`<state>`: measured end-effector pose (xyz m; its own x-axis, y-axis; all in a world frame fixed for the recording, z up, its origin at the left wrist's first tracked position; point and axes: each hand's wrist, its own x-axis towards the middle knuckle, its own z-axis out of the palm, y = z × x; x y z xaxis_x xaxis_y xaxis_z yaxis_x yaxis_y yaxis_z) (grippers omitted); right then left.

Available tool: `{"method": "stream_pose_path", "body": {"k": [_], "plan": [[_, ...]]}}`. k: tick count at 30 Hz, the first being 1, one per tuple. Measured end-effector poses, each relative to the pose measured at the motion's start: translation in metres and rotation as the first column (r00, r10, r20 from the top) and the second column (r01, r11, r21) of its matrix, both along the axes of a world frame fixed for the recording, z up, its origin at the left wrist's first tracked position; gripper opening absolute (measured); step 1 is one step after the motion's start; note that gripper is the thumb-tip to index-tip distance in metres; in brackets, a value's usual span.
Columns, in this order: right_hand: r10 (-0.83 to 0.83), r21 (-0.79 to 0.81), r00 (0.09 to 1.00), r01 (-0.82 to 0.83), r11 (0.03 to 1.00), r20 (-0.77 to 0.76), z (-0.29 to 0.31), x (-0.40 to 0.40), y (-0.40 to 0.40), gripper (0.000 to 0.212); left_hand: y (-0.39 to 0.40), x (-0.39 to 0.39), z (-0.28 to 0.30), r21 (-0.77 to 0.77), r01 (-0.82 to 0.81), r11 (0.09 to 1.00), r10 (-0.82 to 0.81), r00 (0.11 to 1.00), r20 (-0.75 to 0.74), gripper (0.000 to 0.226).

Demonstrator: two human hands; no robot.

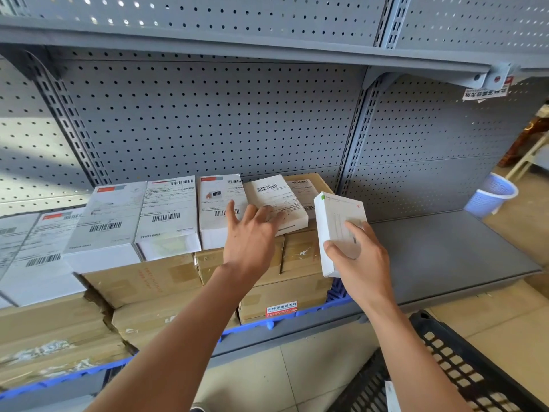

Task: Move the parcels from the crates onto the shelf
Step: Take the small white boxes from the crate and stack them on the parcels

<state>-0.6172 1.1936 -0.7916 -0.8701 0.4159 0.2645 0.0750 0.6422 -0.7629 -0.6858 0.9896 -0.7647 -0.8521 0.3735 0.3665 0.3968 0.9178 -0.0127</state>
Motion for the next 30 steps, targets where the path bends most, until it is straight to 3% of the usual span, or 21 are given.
{"method": "stream_pose_path", "body": {"k": [13, 18, 21, 26, 30], "plan": [[0.059, -0.014, 0.998, -0.059, 0.998, 0.038, 0.015, 0.006, -0.007, 0.071, -0.002, 0.001, 0.002, 0.028, 0.018, 0.999, -0.018, 1.0, 0.006, 0.049], [0.16, -0.088, 0.984, -0.153, 0.984, 0.079, 0.037, 0.014, -0.012, 0.053, -0.001, 0.003, -0.001, 0.156, 0.268, 0.951, -0.248, 0.959, -0.139, 0.065], [0.228, -0.103, 0.97, -0.219, 0.97, 0.086, 0.047, 0.022, -0.014, 0.05, 0.001, 0.007, 0.002, 0.148, 0.414, 0.898, -0.381, 0.901, -0.206, 0.069], [0.308, -0.087, 0.946, -0.3, 0.95, 0.101, 0.059, 0.04, -0.009, 0.047, 0.0, 0.009, 0.003, 0.152, 0.496, 0.855, -0.44, 0.848, -0.295, 0.039], [0.273, -0.05, 0.962, -0.272, 0.961, 0.014, 0.061, 0.048, -0.001, 0.052, -0.001, 0.012, 0.01, 0.159, 0.517, 0.841, -0.442, 0.826, -0.35, 0.034]]}}
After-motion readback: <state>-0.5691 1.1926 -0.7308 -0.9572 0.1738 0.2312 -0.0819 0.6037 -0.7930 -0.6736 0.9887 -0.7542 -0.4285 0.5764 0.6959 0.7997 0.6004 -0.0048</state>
